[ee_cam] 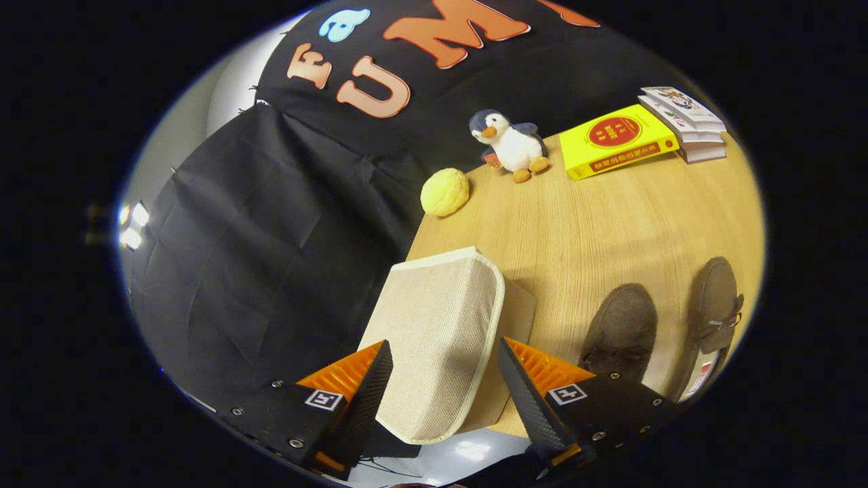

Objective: Open the storage box then place both shoes into the box .Put the left shoe in first, then the right shoe, with the right side of both shoes facing outward in a uniform manner.

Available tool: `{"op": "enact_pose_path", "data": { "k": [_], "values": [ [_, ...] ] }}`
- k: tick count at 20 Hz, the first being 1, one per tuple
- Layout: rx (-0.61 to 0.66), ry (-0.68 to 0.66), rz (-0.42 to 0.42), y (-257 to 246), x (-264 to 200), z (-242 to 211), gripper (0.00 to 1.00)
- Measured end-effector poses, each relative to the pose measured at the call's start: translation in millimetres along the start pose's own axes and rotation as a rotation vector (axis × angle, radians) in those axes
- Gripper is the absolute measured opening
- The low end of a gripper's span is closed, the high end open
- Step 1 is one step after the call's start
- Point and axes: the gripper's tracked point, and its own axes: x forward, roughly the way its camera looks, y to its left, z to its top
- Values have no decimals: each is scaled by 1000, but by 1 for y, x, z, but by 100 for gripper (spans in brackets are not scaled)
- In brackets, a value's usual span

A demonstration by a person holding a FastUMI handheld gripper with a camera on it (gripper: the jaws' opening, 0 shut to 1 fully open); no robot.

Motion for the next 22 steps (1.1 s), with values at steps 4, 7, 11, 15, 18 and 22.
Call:
{"op": "enact_pose_path", "data": {
  "k": [4, 7, 11, 15, 18, 22],
  "values": [
    [35, 71, 13, -9, 24, -22, 94],
    [90, 88, 53, -9, 34, -34, 94],
    [191, 117, 97, -3, 40, -41, 94],
    [181, 92, 146, 11, 29, -29, 94],
    [160, 63, 198, 34, 8, -11, 92],
    [78, 21, 277, 84, -26, 9, 85]
  ]
}}
